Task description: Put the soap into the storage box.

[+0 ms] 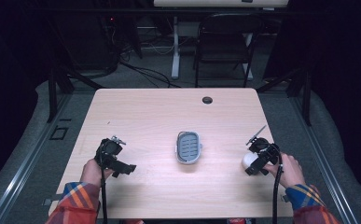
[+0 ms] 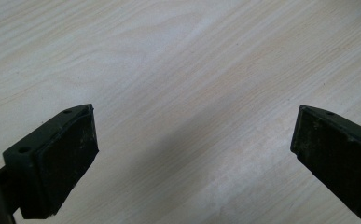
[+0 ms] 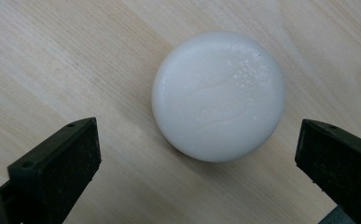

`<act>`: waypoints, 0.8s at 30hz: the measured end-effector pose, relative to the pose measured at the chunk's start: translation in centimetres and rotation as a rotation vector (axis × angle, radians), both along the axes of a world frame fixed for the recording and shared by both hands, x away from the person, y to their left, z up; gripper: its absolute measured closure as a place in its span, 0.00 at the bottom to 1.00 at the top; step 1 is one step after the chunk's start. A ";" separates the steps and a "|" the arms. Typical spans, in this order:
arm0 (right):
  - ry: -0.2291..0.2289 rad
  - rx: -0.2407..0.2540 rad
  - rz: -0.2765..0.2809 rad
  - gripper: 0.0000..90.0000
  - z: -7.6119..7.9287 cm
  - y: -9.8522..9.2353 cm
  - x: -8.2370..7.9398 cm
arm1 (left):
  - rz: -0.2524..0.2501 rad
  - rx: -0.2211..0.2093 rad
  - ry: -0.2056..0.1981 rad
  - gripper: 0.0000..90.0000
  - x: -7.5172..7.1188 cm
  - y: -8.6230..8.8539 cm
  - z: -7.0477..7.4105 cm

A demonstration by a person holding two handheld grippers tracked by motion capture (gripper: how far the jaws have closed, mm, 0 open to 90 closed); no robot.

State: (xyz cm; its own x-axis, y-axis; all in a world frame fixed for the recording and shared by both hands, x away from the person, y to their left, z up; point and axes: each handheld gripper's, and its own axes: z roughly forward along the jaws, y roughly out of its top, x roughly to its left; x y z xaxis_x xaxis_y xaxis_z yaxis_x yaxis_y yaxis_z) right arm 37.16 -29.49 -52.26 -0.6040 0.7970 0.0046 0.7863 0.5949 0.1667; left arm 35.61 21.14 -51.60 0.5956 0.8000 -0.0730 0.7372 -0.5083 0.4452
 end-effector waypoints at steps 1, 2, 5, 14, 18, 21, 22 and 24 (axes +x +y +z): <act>0.000 0.000 0.000 0.00 0.0 0.0 0.0 | 0.000 0.000 0.000 0.00 0.0 0.0 0.0; 0.000 -0.001 0.000 0.00 0.0 0.0 0.1 | 0.000 0.000 0.000 0.00 0.0 0.0 0.0; 0.042 -0.049 0.040 0.00 0.3 0.1 0.9 | 0.000 -0.001 -0.002 0.00 0.0 0.0 0.0; -0.003 0.027 -0.048 0.00 -1.5 0.9 1.6 | -0.005 0.000 0.004 0.00 0.0 0.0 0.0; 0.172 -0.253 0.210 0.00 0.7 0.9 3.8 | -0.006 -0.001 0.004 0.00 0.0 0.0 0.0; 0.006 0.010 -0.033 0.00 -1.7 1.2 2.1 | -0.007 -0.002 0.006 0.00 0.0 0.0 0.0; 0.123 -0.156 0.115 0.00 -0.3 1.0 3.3 | -0.006 -0.002 0.007 0.00 0.0 -0.1 0.0; -0.015 0.039 -0.061 0.01 -2.2 1.3 2.2 | -0.007 -0.002 0.006 0.00 0.0 -0.1 0.0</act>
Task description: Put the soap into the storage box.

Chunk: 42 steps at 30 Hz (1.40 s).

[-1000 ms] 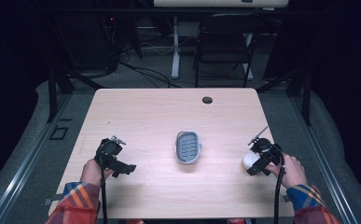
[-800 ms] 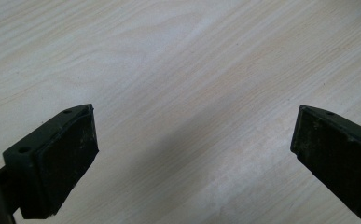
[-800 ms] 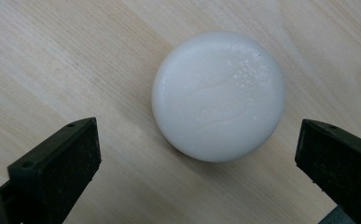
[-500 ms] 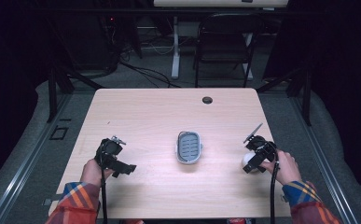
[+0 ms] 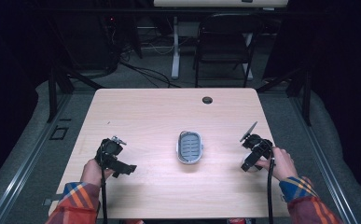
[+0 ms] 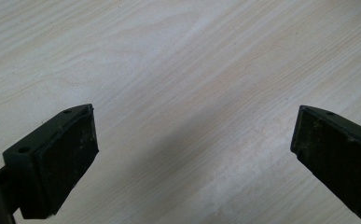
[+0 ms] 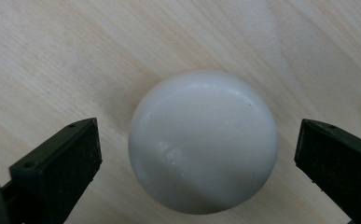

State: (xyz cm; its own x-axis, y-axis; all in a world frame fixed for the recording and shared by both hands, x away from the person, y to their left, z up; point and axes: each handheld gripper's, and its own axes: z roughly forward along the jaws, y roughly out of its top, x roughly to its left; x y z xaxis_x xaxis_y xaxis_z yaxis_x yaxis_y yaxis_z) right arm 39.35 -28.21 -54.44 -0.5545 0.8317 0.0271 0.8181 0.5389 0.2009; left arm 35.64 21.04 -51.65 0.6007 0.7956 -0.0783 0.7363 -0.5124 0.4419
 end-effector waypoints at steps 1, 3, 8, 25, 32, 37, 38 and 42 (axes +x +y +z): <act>0.097 -0.136 0.107 0.02 1.2 -0.2 0.8 | 0.000 0.000 0.000 0.00 0.0 0.0 0.0; 0.083 -0.115 0.087 0.06 0.9 -0.1 0.8 | -0.001 0.000 0.000 0.00 0.0 0.0 0.0; 0.103 -0.120 0.087 0.17 0.8 -0.2 0.8 | 0.004 -0.005 0.001 0.00 0.0 0.0 0.0; 0.110 -0.145 0.082 0.25 0.7 -0.1 0.9 | -0.004 0.006 0.002 0.00 -0.1 0.1 0.0; 0.105 -0.147 0.079 0.26 0.6 0.1 0.8 | -0.006 0.007 0.001 0.00 -0.1 0.1 0.0; 0.112 -0.136 0.082 0.26 0.6 0.2 0.8 | -0.008 0.008 0.003 0.00 -0.1 0.0 0.0; 0.112 -0.136 0.082 0.26 0.6 0.2 0.8 | -0.008 0.008 0.004 0.00 -0.1 0.0 0.0; 0.077 -0.107 0.068 0.26 0.8 0.3 0.6 | -0.007 0.008 0.002 0.00 -0.1 0.0 0.0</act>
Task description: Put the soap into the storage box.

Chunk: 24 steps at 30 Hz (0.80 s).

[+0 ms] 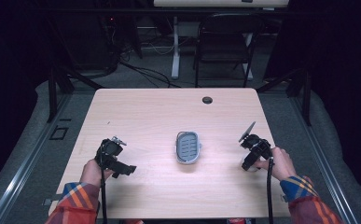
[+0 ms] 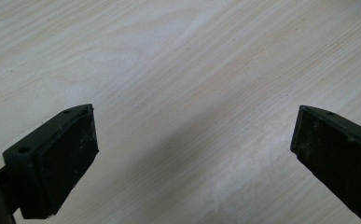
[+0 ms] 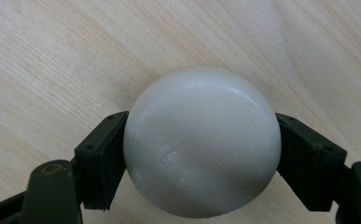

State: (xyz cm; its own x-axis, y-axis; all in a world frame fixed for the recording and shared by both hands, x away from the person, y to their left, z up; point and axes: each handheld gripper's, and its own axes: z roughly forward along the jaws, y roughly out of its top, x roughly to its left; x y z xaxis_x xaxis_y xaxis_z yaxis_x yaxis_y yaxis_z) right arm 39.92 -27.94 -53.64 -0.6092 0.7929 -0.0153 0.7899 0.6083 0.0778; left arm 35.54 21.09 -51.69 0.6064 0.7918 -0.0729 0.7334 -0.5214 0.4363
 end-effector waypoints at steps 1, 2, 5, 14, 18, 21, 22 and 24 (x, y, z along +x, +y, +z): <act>0.000 0.000 0.000 0.26 0.0 0.0 0.0 | 0.000 0.000 0.000 0.00 0.0 0.0 0.0; 0.016 -0.023 0.018 0.26 0.4 0.0 0.1 | 0.000 0.000 0.000 0.00 0.0 0.0 0.0; 0.010 -0.021 0.025 0.26 0.6 0.0 0.1 | 0.001 0.000 0.001 0.00 0.0 0.0 0.0; -0.010 -0.008 0.021 0.26 1.1 0.1 0.0 | -0.001 0.002 0.007 0.00 0.0 -0.1 0.0; -0.009 -0.007 0.023 0.26 1.2 0.3 0.0 | -0.001 0.002 0.006 0.00 0.0 -0.1 0.0; 0.002 -0.023 0.041 0.26 1.5 0.5 0.0 | -0.002 0.003 0.004 0.00 0.0 -0.1 0.0; -0.013 -0.001 0.022 0.26 1.3 0.6 -0.1 | -0.002 0.003 0.005 0.00 0.0 -0.1 0.0; -0.013 -0.009 0.037 0.26 1.4 0.8 0.0 | -0.007 0.003 0.004 0.01 0.0 -0.1 0.0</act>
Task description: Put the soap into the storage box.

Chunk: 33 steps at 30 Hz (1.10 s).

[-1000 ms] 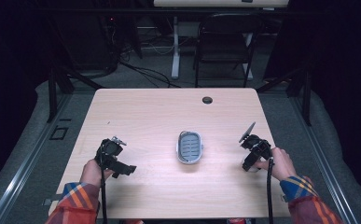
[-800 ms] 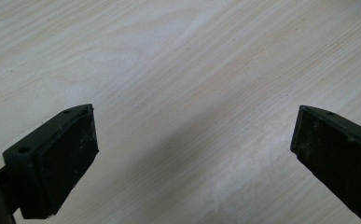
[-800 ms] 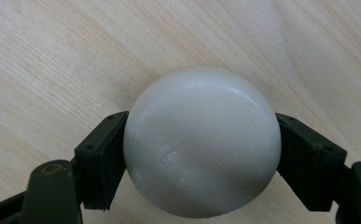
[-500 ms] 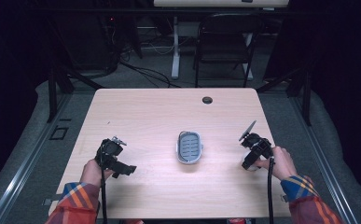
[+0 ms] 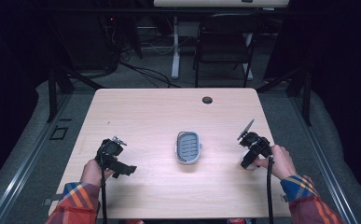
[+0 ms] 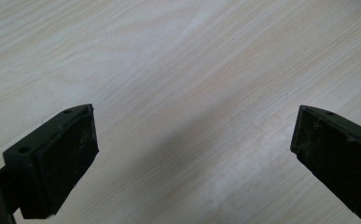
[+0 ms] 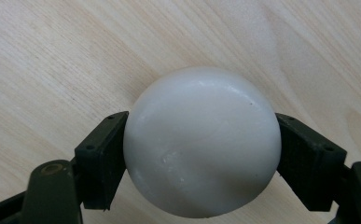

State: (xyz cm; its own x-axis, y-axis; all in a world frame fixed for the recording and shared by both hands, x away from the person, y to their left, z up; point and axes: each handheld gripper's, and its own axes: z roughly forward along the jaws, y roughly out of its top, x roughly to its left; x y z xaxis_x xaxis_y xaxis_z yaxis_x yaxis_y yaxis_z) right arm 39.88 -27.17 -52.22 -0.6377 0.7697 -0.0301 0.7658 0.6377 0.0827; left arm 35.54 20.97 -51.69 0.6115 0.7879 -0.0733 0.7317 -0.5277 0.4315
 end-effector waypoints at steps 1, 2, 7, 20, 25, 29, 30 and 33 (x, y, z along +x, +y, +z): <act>-0.006 0.008 -0.005 0.26 0.0 0.2 -0.1 | 0.000 0.000 -0.001 0.00 0.0 0.0 0.0; -0.009 0.006 0.002 0.26 0.1 0.2 -0.1 | 0.002 0.000 0.000 0.00 0.0 0.0 0.0; -0.021 0.017 0.001 0.26 0.2 0.8 0.1 | 0.000 0.000 -0.001 0.00 0.0 0.0 0.0; -0.018 -0.006 0.073 0.26 0.8 3.0 1.2 | 0.001 0.001 -0.002 0.00 0.0 0.0 0.0; -0.025 0.012 0.074 0.26 0.9 3.5 1.4 | -0.002 0.001 0.002 0.00 0.0 0.0 0.0; -0.018 0.001 0.098 0.26 1.1 4.2 1.7 | -0.003 0.005 -0.002 0.00 0.0 -0.1 0.0; -0.027 0.010 0.098 0.26 1.1 4.3 1.7 | -0.003 0.005 -0.002 0.00 0.0 -0.1 0.0; -0.026 0.006 0.112 0.26 1.3 4.9 1.9 | -0.002 0.003 -0.001 0.00 0.0 -0.1 0.0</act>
